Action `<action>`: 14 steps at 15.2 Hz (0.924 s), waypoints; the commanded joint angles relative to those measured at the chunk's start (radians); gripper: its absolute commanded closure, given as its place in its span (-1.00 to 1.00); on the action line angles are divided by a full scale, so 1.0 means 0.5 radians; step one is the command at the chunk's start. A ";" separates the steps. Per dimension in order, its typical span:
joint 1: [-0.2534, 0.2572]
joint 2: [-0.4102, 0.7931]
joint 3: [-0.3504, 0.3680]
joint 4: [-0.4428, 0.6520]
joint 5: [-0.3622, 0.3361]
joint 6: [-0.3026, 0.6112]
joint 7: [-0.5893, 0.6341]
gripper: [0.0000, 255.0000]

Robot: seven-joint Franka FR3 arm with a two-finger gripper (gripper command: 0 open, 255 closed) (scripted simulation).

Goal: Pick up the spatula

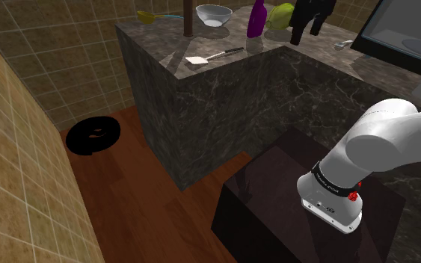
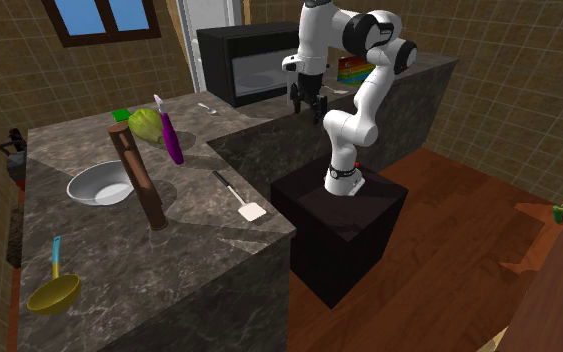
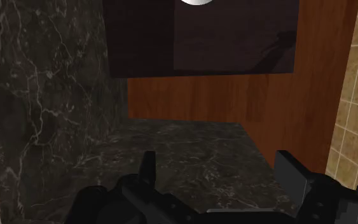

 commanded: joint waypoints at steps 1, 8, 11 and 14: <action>0.000 0.000 0.000 0.000 0.000 0.000 0.000 -1.00; 0.174 0.377 -0.328 0.100 -0.208 0.312 -0.837 -1.00; 0.253 0.577 -0.445 0.194 -0.246 0.436 -1.186 -1.00; 0.329 0.790 -0.542 0.312 -0.250 0.547 -1.532 -1.00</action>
